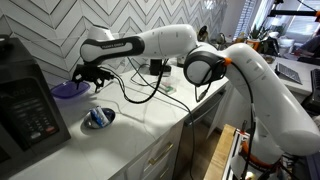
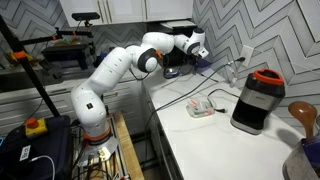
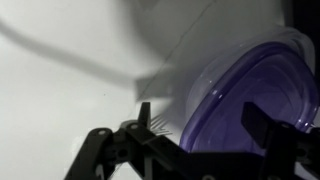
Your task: Put the dark blue lid on the right side of the counter
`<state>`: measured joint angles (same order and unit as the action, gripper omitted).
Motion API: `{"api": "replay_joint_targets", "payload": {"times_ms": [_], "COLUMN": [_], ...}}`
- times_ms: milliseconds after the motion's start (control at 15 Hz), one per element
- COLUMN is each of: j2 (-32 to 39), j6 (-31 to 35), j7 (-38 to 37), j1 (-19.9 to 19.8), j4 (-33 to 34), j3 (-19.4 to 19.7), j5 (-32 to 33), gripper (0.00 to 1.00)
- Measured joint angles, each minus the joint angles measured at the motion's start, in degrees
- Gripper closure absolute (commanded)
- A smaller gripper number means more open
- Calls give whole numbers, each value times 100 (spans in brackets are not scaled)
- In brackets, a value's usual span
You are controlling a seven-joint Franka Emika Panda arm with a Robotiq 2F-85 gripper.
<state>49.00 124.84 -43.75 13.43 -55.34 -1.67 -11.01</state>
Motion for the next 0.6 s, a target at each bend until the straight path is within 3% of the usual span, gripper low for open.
{"api": "replay_joint_targets", "payload": {"times_ms": [67, 600], "j2": [49, 423], "j6": [0, 76], "j7": [0, 1], "j1": [-1, -51], "j4": [69, 580], "j3": [0, 8], "j5": [0, -2], "gripper": [35, 94]}}
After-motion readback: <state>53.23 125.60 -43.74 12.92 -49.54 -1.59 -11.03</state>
